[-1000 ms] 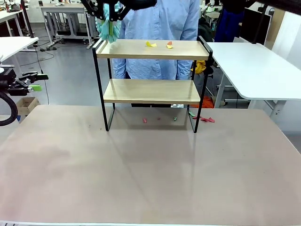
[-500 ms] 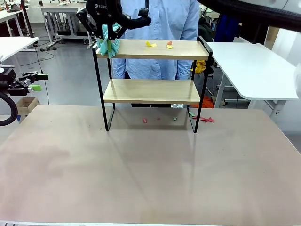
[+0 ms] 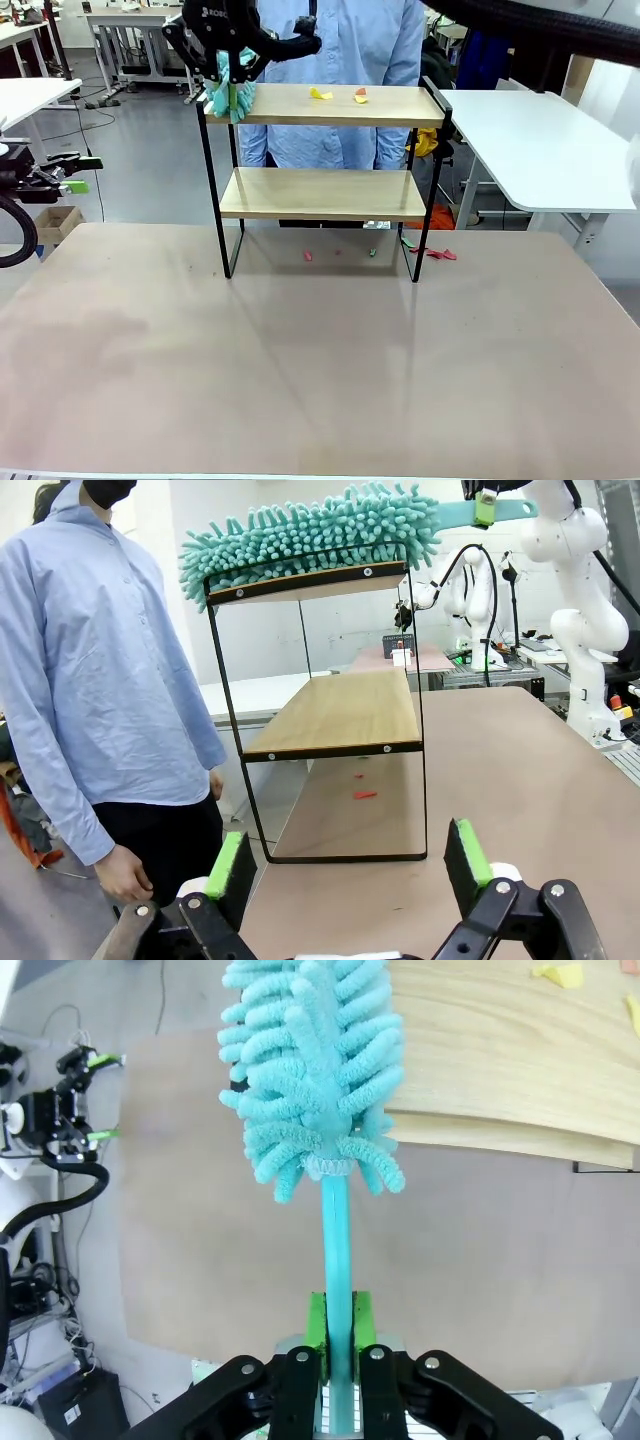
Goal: Clean the shelf.
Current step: Clean the specific section of the Shelf indicated by the human with the Duster.
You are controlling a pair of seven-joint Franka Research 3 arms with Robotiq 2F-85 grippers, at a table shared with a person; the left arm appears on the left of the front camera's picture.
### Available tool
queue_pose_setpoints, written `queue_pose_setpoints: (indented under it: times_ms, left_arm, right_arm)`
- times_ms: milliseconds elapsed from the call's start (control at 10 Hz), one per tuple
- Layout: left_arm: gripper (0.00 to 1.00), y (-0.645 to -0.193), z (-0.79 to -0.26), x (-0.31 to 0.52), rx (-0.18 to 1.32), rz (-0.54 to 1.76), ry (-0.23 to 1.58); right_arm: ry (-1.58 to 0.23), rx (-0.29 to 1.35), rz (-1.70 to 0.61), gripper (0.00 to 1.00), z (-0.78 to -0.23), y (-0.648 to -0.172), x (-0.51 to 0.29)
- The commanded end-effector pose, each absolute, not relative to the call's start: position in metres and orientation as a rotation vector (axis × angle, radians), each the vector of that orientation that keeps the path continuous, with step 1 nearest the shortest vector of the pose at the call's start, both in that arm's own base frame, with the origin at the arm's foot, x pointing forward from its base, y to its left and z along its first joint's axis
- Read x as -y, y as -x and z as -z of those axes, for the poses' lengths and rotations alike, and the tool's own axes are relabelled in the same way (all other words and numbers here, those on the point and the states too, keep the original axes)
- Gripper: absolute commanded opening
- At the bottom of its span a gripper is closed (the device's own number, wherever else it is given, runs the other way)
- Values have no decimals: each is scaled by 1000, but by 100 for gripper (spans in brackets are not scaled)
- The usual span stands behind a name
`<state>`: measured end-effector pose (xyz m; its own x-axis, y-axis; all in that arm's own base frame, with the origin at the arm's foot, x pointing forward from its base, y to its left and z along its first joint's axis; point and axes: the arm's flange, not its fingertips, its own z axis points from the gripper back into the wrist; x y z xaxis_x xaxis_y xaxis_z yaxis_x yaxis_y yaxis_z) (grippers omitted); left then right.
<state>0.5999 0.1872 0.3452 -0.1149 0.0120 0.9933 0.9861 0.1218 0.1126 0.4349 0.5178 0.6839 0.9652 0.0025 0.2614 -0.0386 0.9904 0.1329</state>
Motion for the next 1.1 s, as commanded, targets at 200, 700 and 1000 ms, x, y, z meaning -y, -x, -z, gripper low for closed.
queue_pose_setpoints:
  times_ms: [200,700,1000]
  left_arm:
    - [100,-597,-348,-186,1364,1208,1071]
    - [100,-597,-348,-186,1364,1208,1071]
    - [100,-597,-348,-186,1364,1208,1071]
  right_arm:
    - [-175,162,60,13,-669,-433,-442]
    - [-126,79,153,13,-647,-436,-344]
    - [-122,42,227,13,-643,-427,-277]
